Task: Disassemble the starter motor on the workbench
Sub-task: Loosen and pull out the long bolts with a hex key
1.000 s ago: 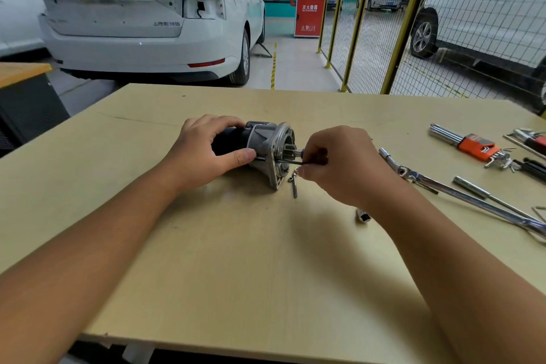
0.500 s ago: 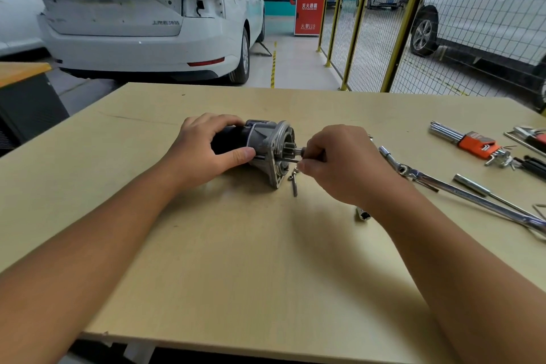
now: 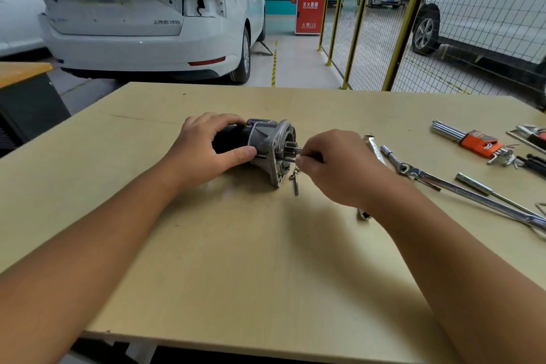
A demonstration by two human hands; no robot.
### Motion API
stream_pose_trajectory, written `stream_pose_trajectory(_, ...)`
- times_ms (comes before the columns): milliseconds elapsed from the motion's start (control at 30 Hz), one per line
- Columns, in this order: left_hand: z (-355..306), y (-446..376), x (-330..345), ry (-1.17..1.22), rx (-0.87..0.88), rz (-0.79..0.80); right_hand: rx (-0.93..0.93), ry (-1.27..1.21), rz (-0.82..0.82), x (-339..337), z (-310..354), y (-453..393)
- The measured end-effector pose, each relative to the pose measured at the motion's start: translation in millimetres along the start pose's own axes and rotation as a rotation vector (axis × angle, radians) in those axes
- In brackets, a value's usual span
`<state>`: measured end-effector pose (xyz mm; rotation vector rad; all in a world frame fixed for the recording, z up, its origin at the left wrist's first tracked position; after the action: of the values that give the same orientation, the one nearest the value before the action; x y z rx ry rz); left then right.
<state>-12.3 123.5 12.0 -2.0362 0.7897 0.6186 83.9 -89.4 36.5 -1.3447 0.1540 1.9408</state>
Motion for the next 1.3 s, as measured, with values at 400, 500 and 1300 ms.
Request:
stream_pose_trajectory(400,-1,1,0,-0.005,-0.008,-0.001,0.018,-0.012,-0.109,-11,-1,4)
stream_pose_trajectory(500,0,1,0,-0.007,-0.007,0.000,0.006,-0.072,-0.097,-11,1,3)
stream_pose_trajectory(1300,-1,1,0,-0.002,0.000,-0.004,0.009,0.016,0.058,-7,-8,-2)
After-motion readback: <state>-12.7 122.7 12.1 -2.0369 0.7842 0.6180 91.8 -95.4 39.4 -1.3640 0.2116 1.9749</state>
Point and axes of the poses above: each hand's wrist, its own y-axis away from the middle knuckle, its own x-axis out of the palm, z = x × y, the point moved 7 cm from there along -y, towards the middle knuckle, and after that the axes turned 6 degrees about -z, right-handed, at the moved point
